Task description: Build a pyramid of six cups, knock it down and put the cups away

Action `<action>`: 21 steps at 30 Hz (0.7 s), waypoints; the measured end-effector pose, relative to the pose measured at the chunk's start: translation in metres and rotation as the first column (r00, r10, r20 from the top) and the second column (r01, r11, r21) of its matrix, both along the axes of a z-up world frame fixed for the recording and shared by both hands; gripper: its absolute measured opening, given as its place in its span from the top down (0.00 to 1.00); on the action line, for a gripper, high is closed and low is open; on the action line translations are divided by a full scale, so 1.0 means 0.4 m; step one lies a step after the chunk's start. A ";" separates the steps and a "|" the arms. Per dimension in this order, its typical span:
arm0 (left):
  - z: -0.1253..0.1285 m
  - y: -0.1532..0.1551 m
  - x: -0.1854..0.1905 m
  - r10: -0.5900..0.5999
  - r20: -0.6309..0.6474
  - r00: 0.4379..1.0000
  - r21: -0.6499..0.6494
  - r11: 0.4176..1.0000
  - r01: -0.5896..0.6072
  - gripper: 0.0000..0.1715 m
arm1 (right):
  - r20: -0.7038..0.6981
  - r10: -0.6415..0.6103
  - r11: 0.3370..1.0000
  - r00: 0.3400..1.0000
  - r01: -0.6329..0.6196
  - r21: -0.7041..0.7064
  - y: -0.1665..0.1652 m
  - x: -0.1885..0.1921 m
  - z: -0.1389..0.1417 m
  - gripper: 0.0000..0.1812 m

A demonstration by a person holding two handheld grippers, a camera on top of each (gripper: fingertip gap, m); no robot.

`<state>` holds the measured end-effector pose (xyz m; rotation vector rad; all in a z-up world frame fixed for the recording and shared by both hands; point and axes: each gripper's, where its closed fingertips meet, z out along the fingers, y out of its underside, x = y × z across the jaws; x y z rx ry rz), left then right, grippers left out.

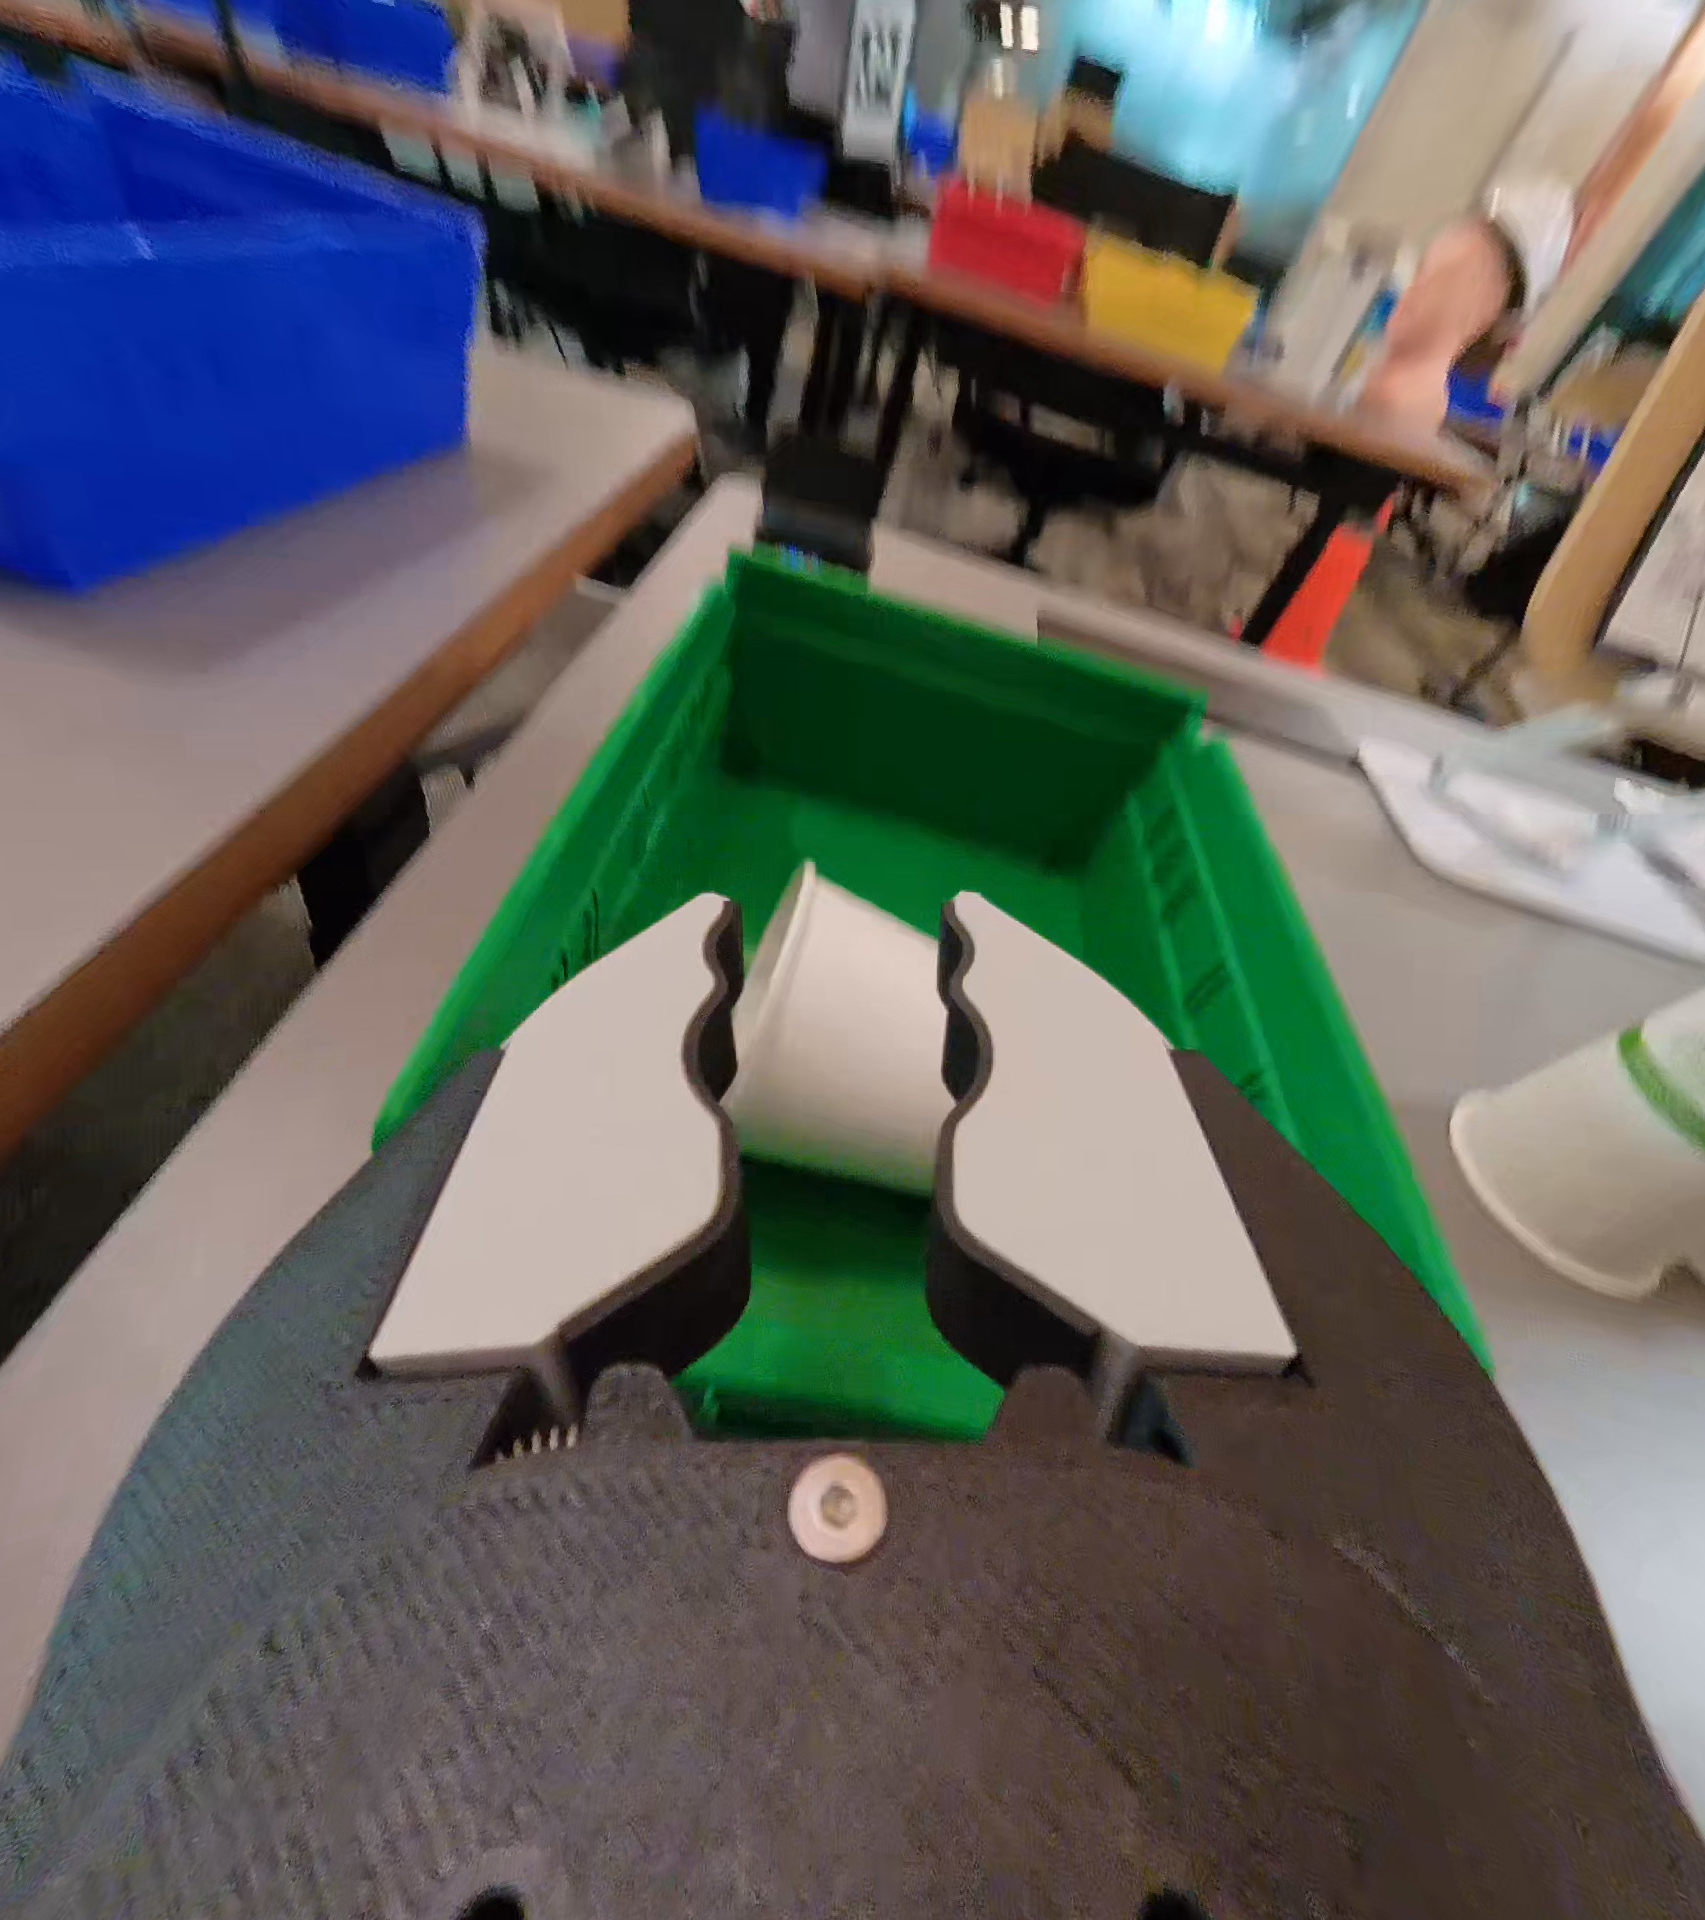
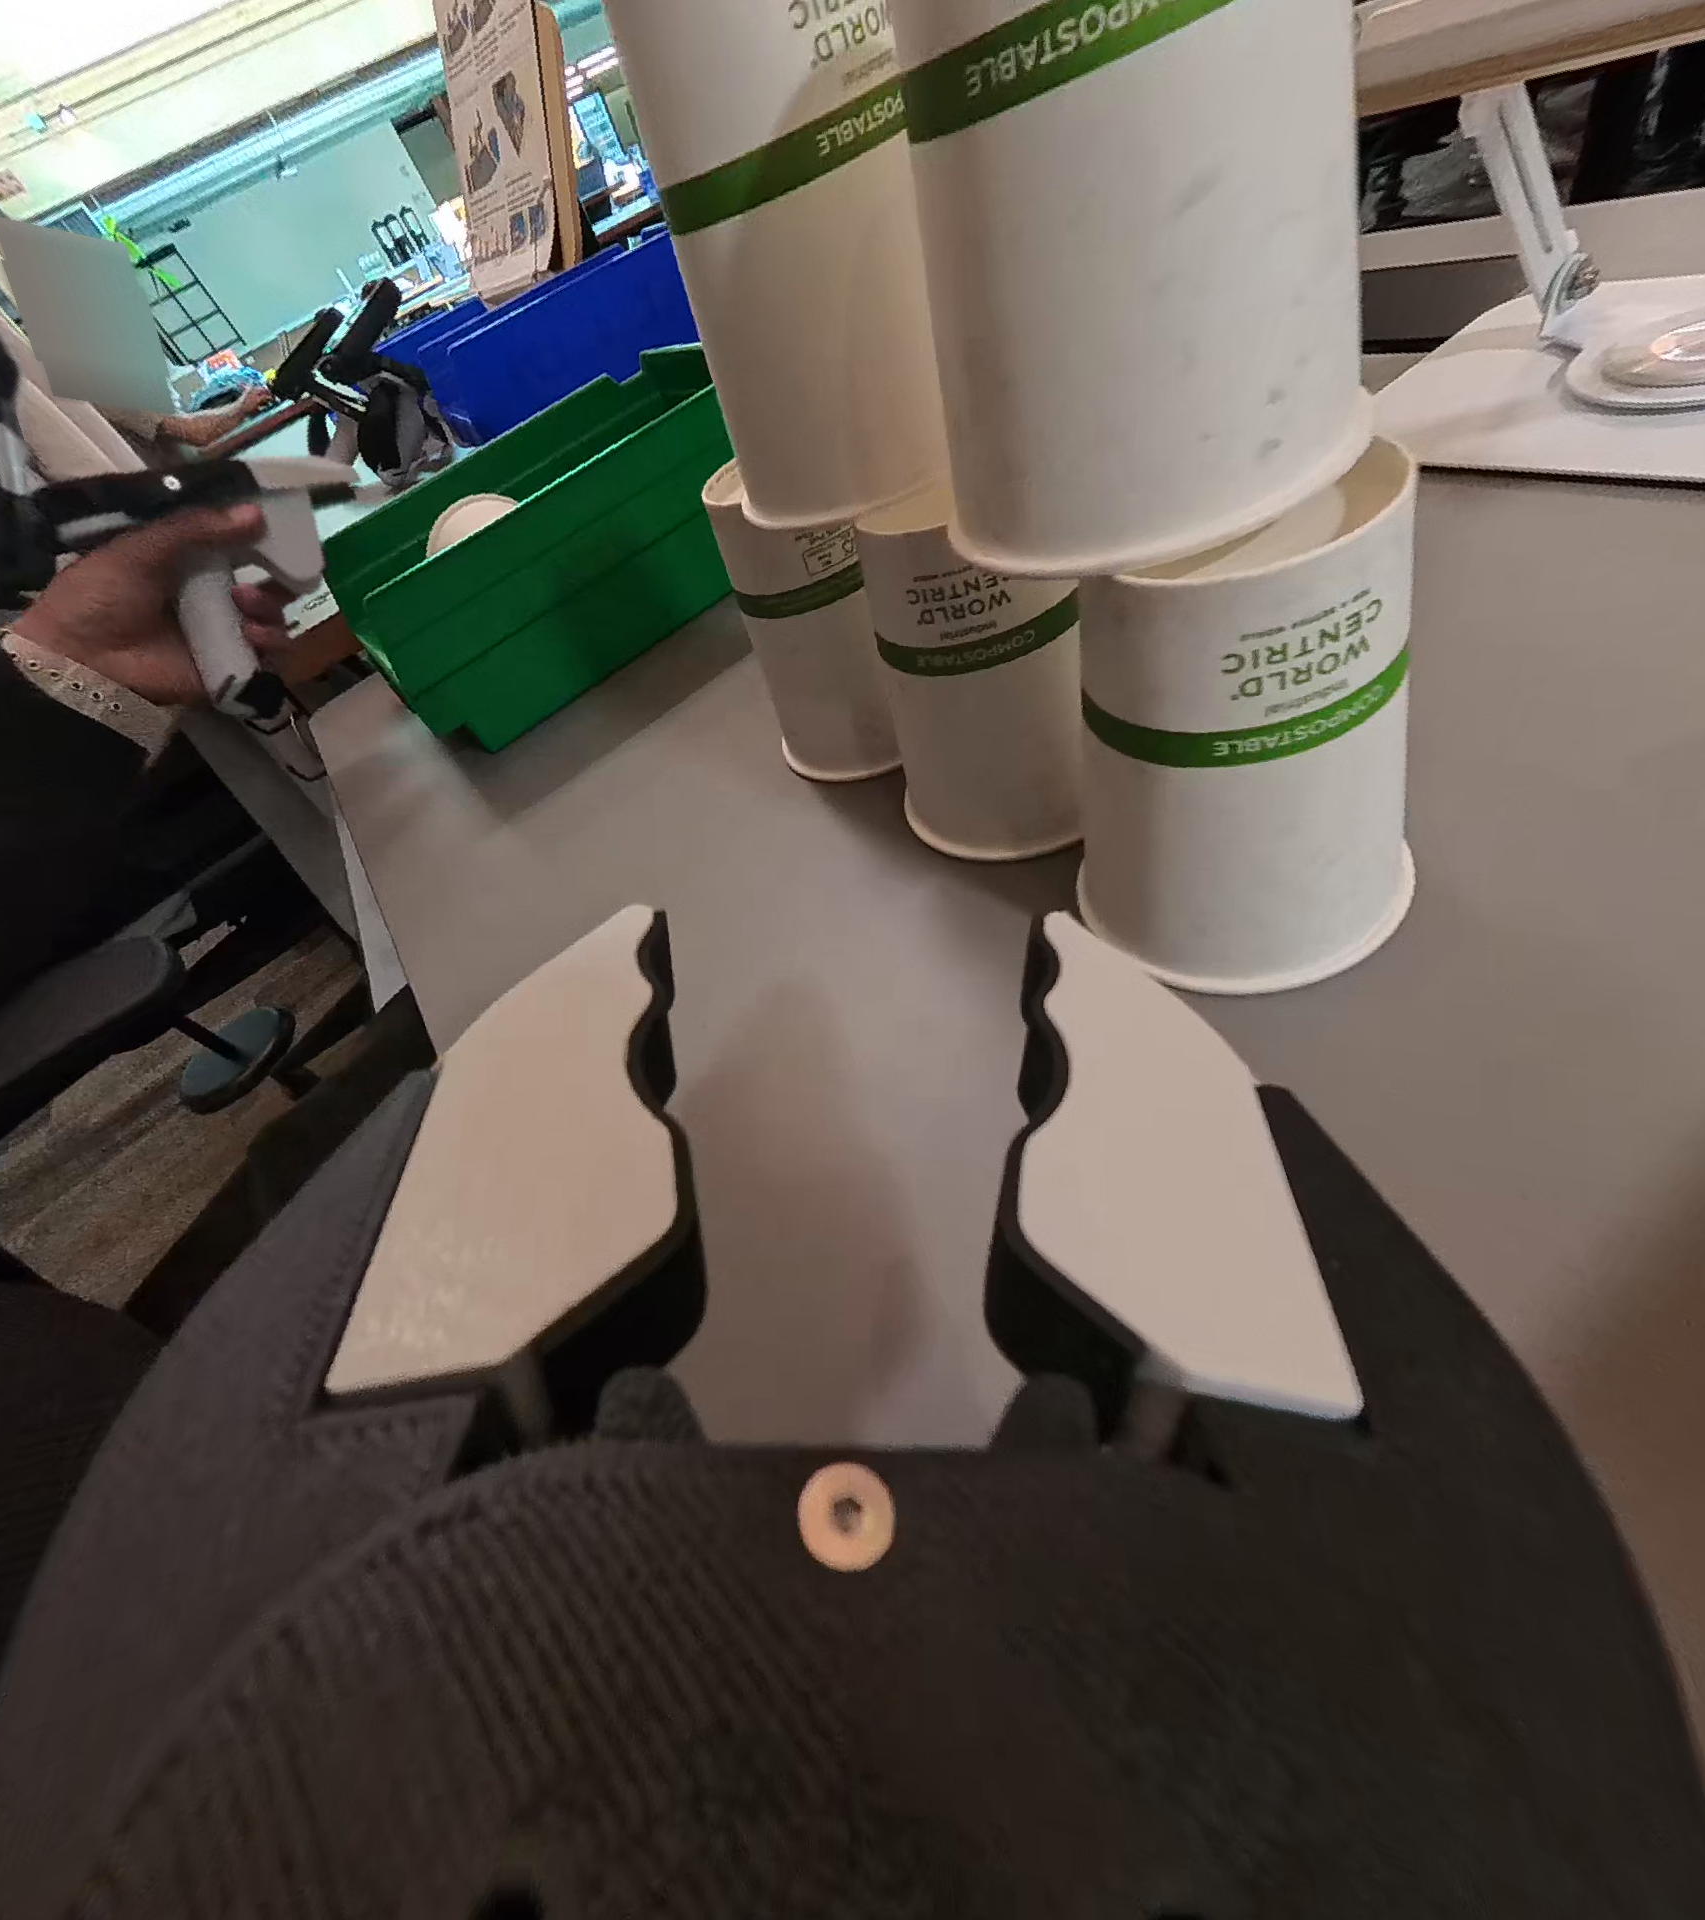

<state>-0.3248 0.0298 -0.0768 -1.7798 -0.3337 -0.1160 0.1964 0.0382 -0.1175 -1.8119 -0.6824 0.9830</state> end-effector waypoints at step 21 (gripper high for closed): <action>-0.176 0.009 0.078 -0.261 -0.189 0.947 -0.363 0.914 0.180 0.89 | 0.006 0.007 1.000 1.000 -0.007 0.007 -0.010 -0.004 0.001 0.67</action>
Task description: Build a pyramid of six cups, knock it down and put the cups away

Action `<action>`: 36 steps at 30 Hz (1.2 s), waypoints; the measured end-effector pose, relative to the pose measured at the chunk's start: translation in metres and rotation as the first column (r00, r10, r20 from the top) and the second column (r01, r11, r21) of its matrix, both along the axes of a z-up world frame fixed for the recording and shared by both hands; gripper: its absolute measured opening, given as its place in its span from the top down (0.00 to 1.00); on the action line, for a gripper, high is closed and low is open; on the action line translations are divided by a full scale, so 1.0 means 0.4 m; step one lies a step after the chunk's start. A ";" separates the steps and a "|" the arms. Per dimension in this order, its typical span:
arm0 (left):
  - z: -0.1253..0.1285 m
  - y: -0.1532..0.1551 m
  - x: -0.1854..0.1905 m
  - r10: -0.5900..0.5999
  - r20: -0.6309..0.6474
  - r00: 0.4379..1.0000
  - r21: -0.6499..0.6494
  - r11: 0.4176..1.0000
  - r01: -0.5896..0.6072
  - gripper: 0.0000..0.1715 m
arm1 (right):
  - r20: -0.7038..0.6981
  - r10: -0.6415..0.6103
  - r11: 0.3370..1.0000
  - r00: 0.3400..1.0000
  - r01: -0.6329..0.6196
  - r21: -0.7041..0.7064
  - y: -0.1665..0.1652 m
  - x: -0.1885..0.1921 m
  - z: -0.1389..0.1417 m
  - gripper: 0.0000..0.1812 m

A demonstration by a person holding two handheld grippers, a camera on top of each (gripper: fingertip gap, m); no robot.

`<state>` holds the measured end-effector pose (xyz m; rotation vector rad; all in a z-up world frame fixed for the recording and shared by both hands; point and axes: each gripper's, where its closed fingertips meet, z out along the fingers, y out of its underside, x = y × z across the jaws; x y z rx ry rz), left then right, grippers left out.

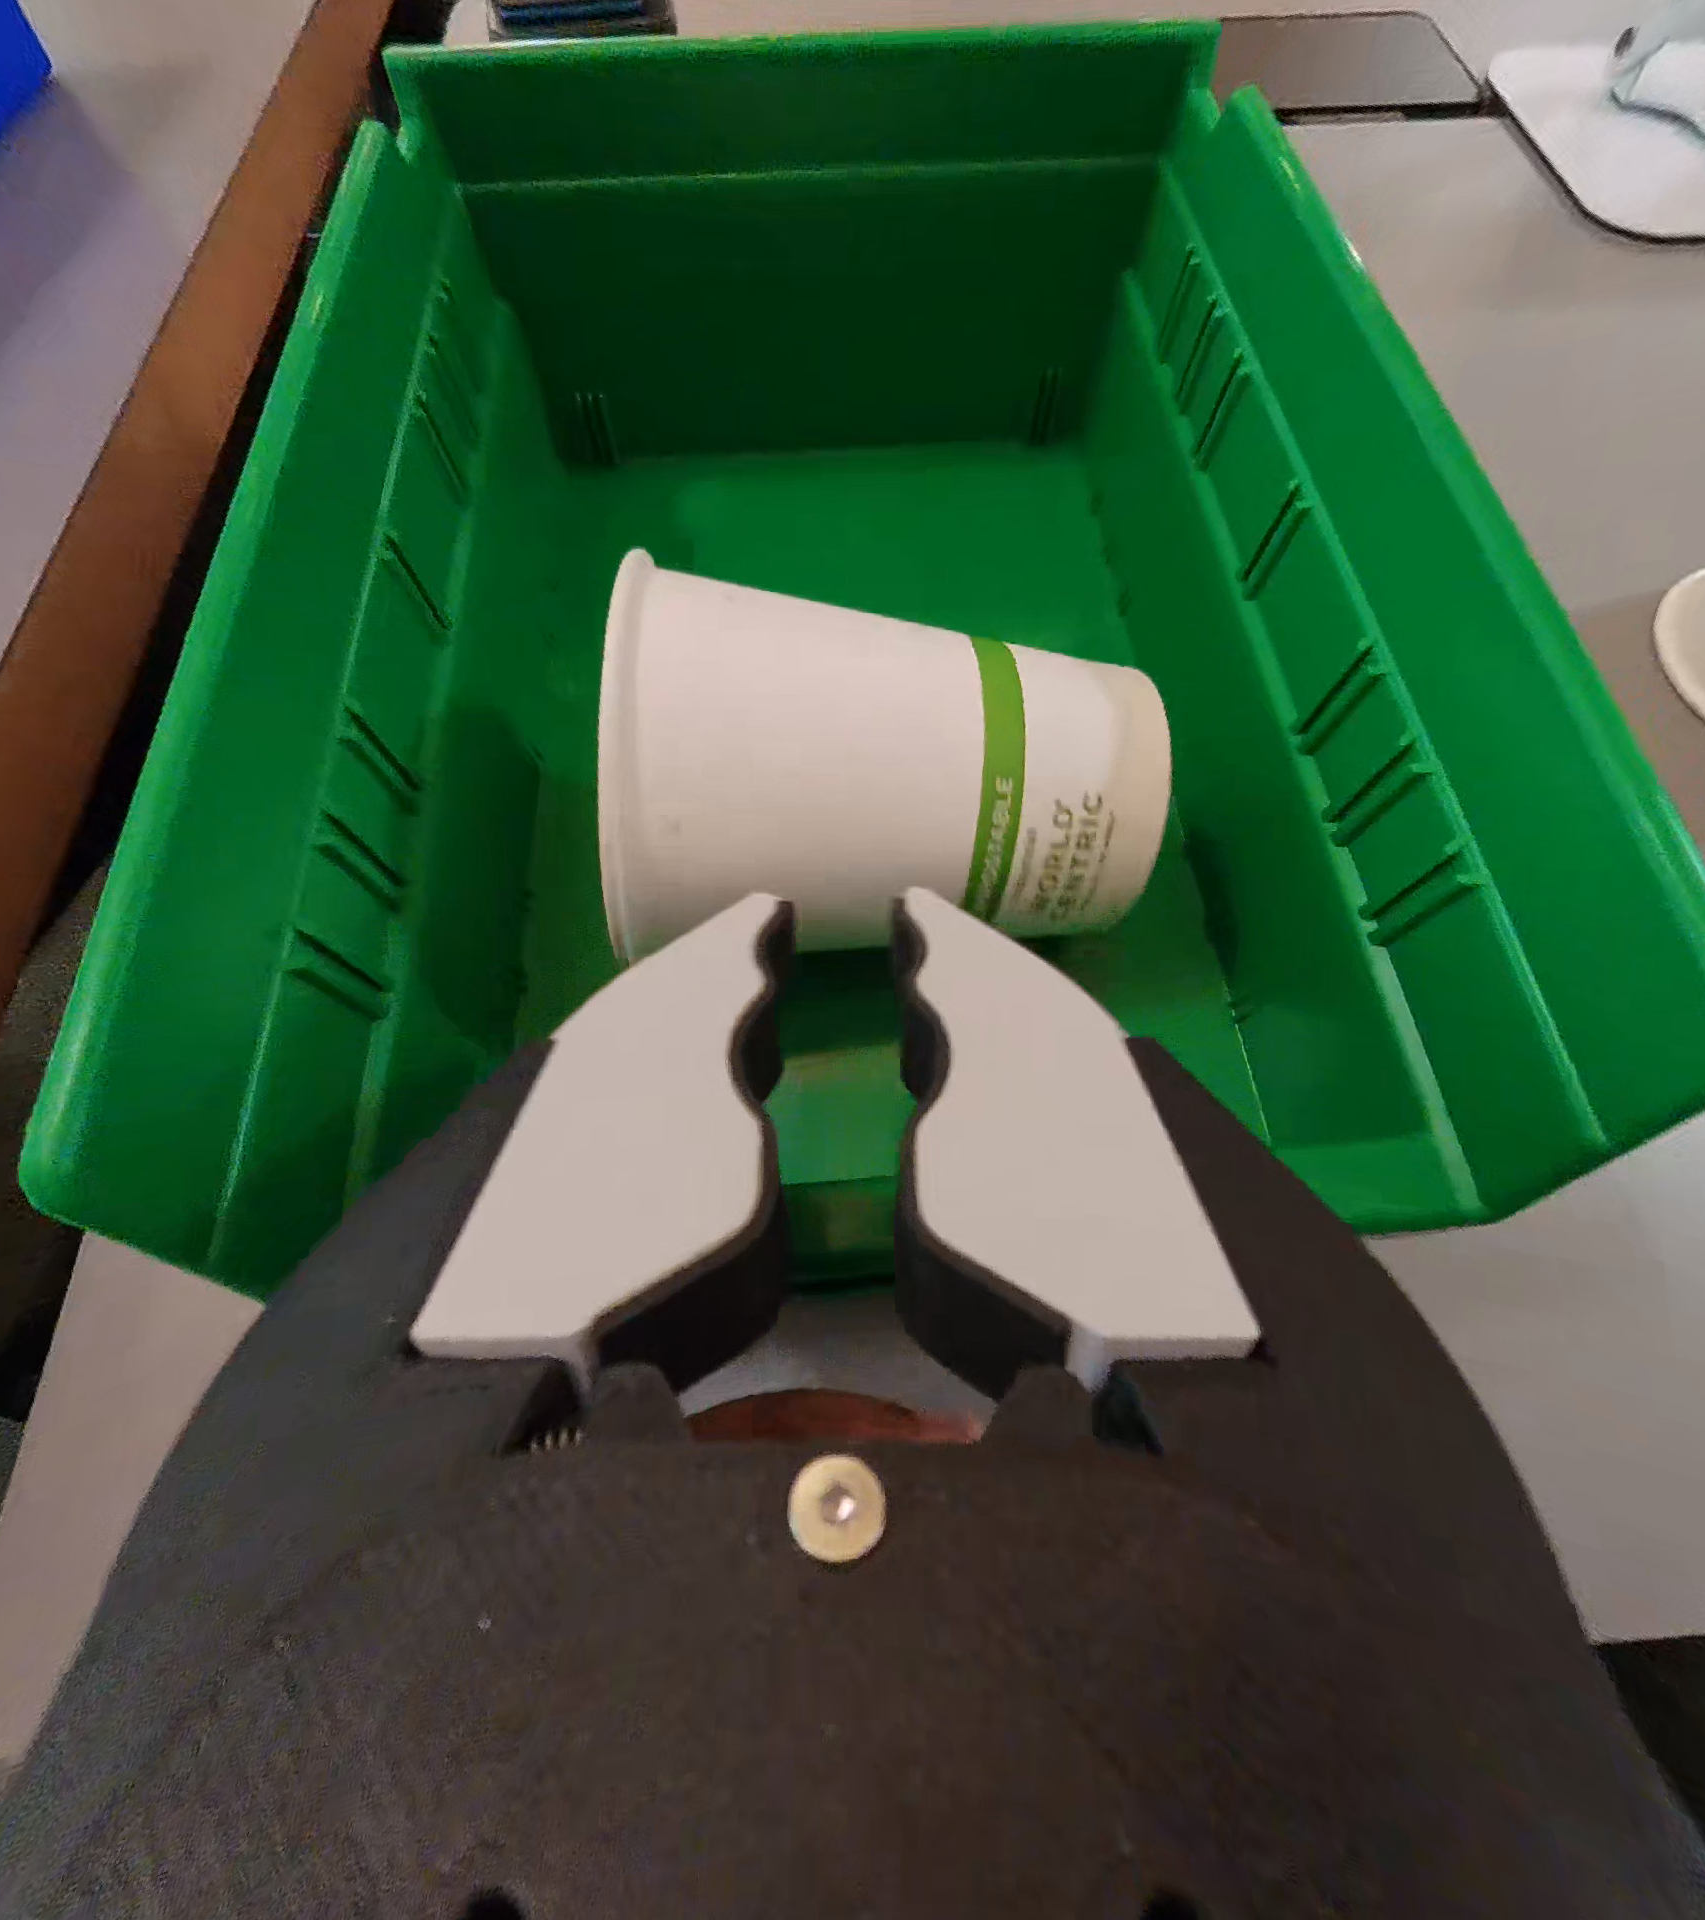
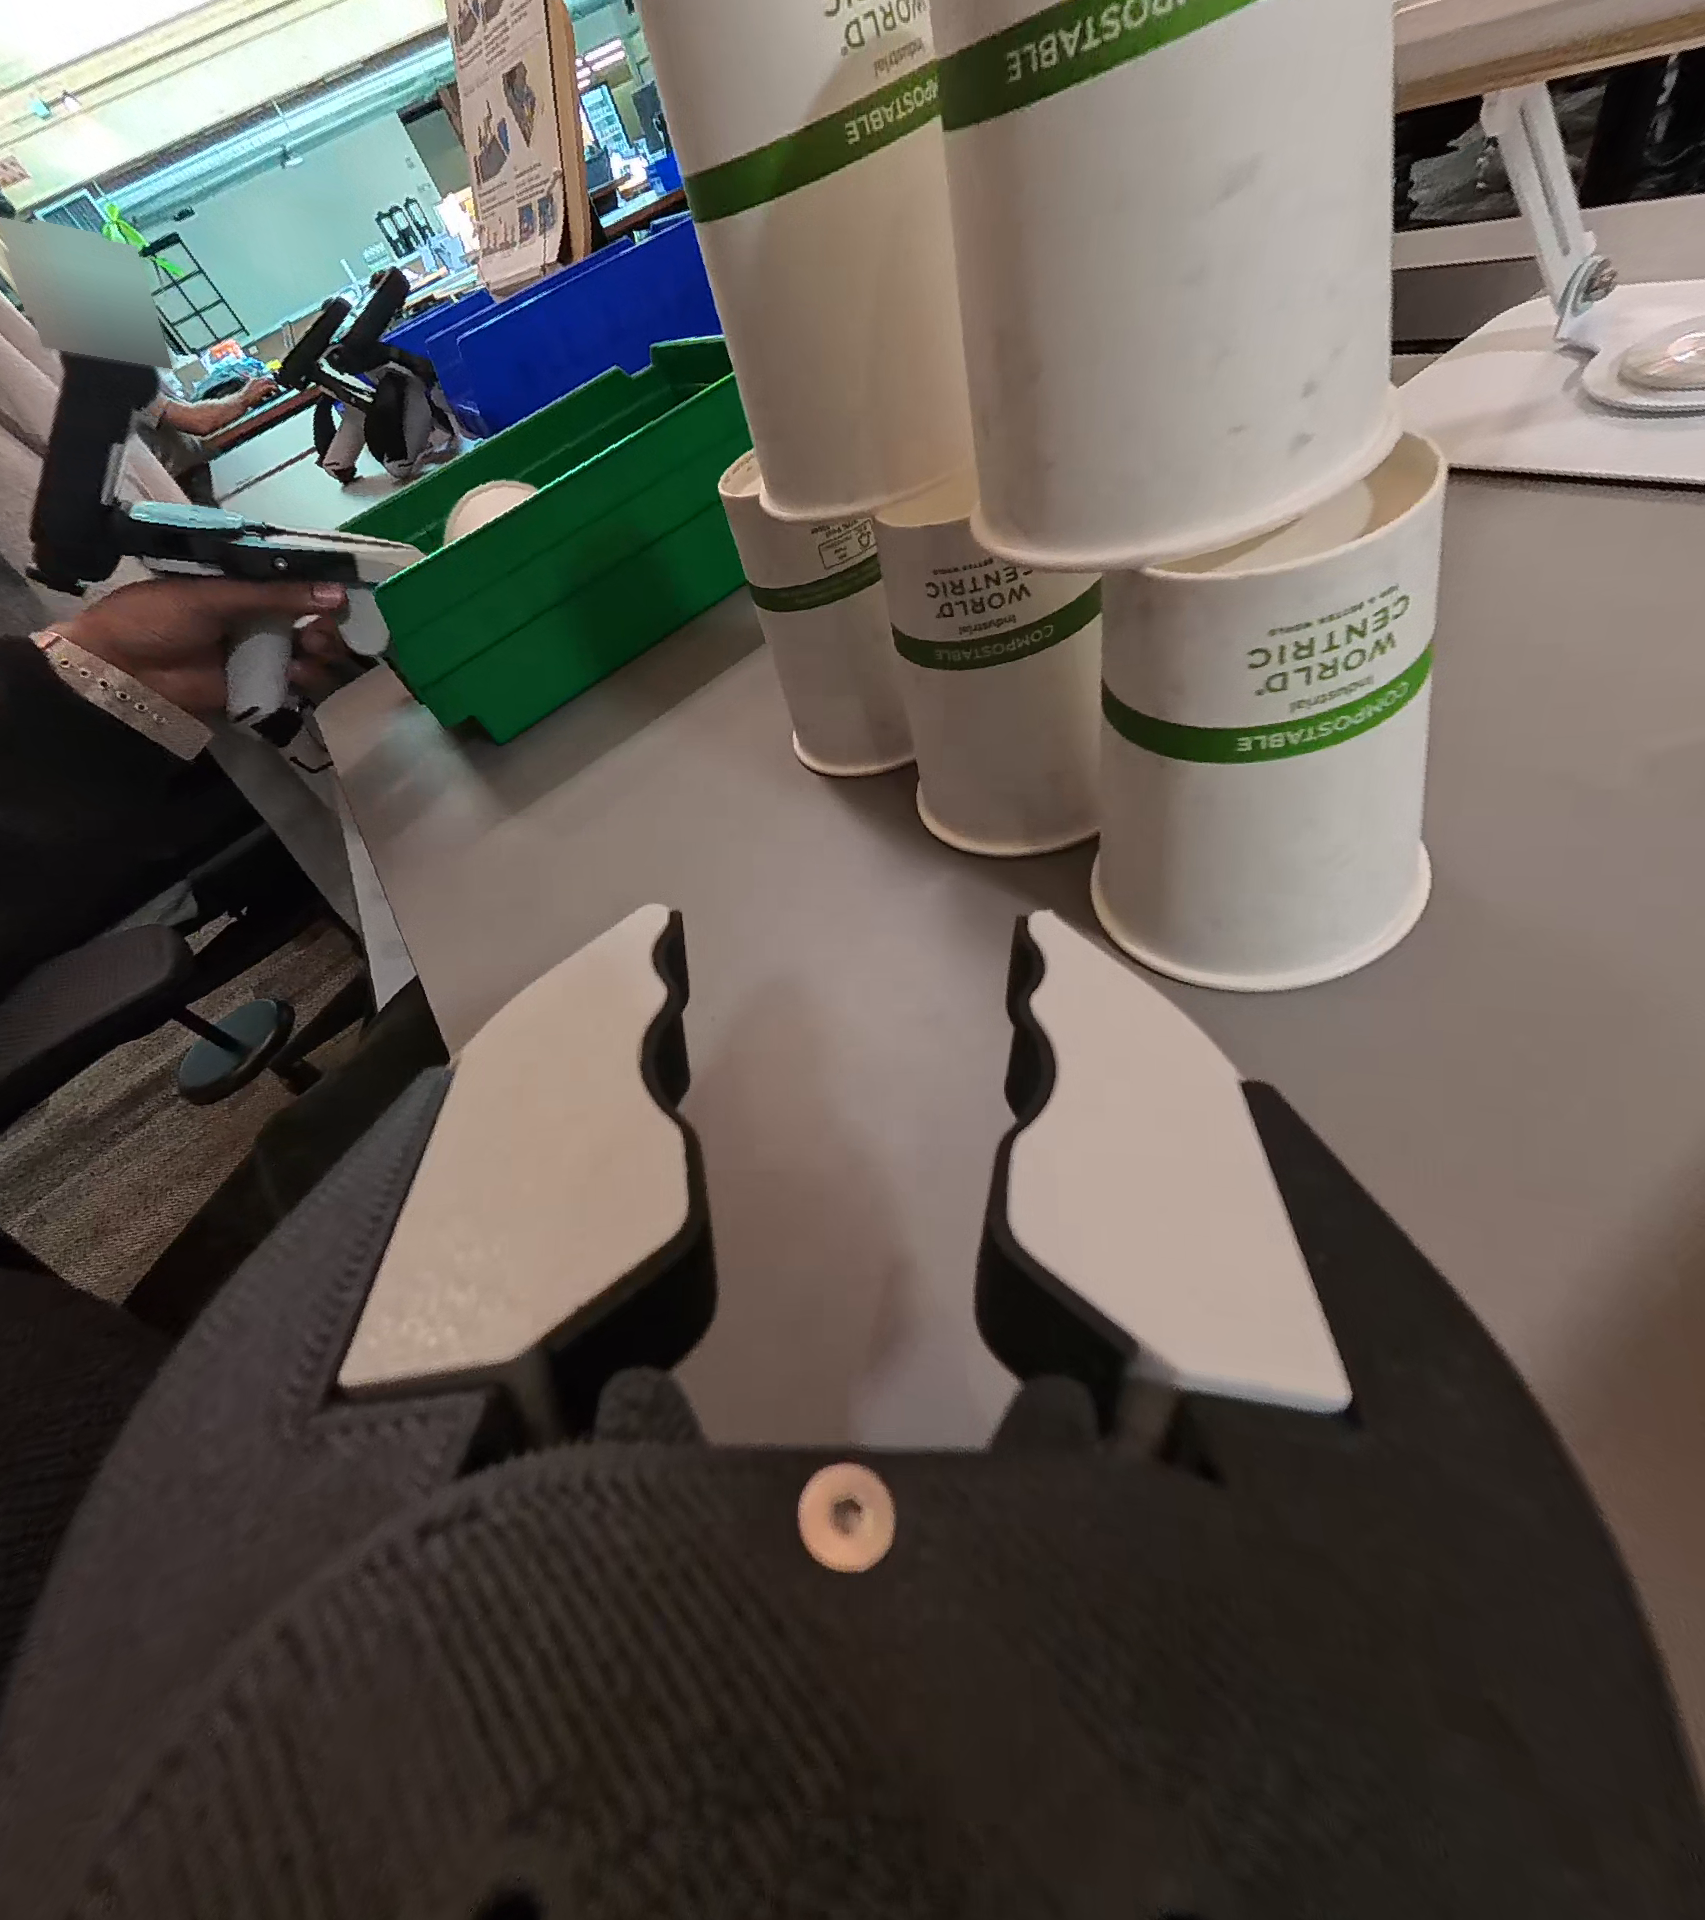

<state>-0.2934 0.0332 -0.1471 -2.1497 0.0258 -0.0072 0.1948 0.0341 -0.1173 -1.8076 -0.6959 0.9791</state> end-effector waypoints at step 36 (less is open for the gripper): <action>0.077 0.055 0.197 -0.343 0.377 0.860 -0.008 0.928 0.373 0.91 | -0.263 -0.035 0.984 0.964 -0.012 -0.178 0.017 -0.015 0.028 0.71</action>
